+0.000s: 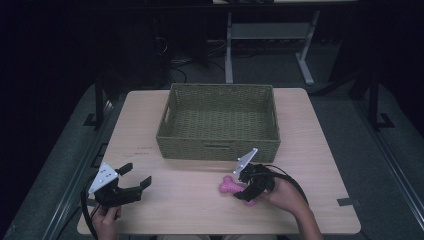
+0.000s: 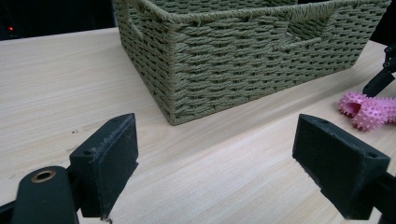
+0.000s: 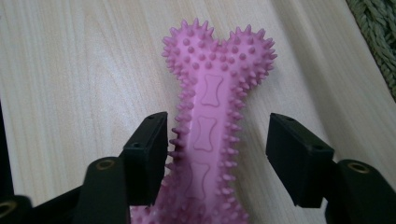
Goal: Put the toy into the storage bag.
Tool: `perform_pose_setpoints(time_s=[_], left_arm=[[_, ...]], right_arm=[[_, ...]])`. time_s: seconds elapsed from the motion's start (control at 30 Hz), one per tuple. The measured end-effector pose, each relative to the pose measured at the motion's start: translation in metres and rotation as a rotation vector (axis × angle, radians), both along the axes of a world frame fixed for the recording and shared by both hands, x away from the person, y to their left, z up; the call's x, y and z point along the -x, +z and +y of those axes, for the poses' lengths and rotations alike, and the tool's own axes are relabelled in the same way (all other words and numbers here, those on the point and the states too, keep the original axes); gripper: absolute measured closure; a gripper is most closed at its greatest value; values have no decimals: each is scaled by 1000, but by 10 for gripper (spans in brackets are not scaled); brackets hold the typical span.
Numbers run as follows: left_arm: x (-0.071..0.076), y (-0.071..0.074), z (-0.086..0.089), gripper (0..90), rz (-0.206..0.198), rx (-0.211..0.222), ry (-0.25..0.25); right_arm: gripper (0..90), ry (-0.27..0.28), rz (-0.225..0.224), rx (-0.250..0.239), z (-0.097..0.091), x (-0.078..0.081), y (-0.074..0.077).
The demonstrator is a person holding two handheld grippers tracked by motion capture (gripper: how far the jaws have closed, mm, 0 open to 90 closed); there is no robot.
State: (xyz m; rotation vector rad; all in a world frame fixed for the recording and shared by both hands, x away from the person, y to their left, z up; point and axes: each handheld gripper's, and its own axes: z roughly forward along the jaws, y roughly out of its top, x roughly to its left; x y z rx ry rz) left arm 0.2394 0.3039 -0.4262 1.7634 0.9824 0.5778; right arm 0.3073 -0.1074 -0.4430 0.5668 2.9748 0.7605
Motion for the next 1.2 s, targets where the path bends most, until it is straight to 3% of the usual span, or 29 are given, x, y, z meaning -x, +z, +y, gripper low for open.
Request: perform_pose_setpoints(time_s=[0.17, 0.63, 0.83, 1.2], left_arm=[[0, 0, 1, 138, 1, -3, 0], [1, 0, 2, 138, -3, 2, 5], [0, 0, 2, 138, -2, 2, 6], [1, 0, 3, 138, -1, 1, 8]], right_arm=[[468, 22, -20, 14, 5, 2, -2], [578, 47, -16, 33, 4, 3, 1], [580, 77, 8, -9, 1, 0, 9], [580, 140, 28, -36, -2, -9, 31]])
